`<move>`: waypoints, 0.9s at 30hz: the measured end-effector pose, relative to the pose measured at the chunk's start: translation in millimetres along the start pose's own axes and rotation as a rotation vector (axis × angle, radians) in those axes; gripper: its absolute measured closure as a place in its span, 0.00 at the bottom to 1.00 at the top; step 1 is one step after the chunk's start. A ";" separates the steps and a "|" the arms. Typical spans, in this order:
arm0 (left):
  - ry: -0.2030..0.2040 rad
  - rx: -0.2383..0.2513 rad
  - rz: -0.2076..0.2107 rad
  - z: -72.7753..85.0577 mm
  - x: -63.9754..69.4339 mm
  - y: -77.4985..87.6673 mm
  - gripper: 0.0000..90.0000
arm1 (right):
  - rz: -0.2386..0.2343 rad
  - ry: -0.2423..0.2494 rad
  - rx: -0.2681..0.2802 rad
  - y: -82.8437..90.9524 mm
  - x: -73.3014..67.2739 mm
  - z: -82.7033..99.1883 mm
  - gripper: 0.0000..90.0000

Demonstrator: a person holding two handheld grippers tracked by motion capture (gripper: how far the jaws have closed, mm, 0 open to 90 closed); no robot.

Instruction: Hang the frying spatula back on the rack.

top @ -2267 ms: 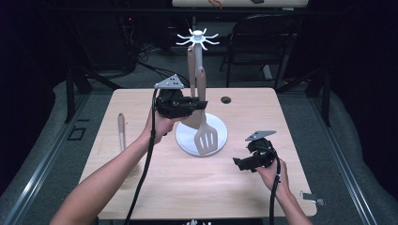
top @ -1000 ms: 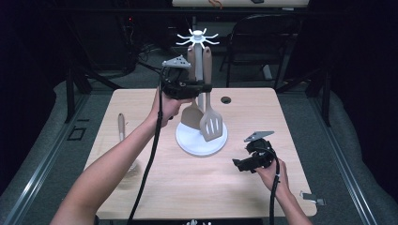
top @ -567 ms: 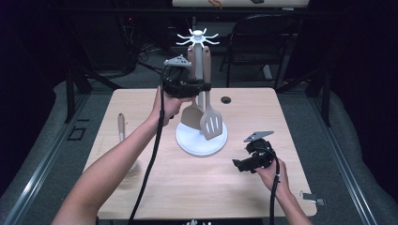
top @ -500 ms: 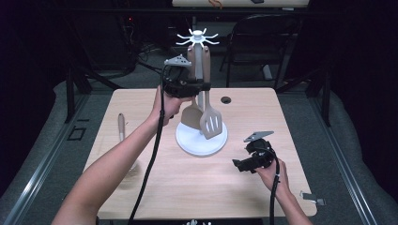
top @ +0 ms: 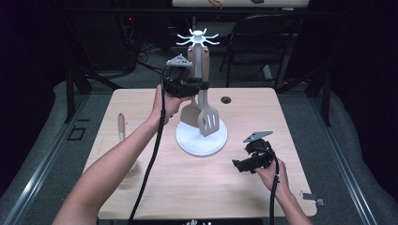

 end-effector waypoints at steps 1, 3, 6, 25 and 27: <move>0.000 0.000 0.000 0.0 0.0 0.0 0.86 | 0.000 0.000 0.000 0.0 0.0 0.0 0.07; 0.000 0.000 -0.003 0.1 0.1 0.0 0.85 | -0.001 0.002 -0.002 -0.2 -0.3 0.1 0.07; 0.001 0.003 -0.005 0.5 -0.2 0.3 0.85 | -0.001 0.001 -0.003 -0.2 -0.3 0.2 0.07; -0.034 0.011 0.031 8.8 13.1 13.8 0.47 | -0.011 0.009 -0.014 -2.1 -2.3 1.3 0.07; -0.037 0.017 0.051 11.1 14.2 16.0 0.42 | -0.011 0.011 -0.015 -2.3 -2.1 1.3 0.07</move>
Point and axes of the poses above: each handheld gripper's, and its own axes: y roughly backward along the jaws, z roughly out of its underside, x roughly to its right, the point moved 5 cm from there along -y, roughly forward along the jaws, and after that the axes turned 11 degrees about -y, right-handed, at the moved point
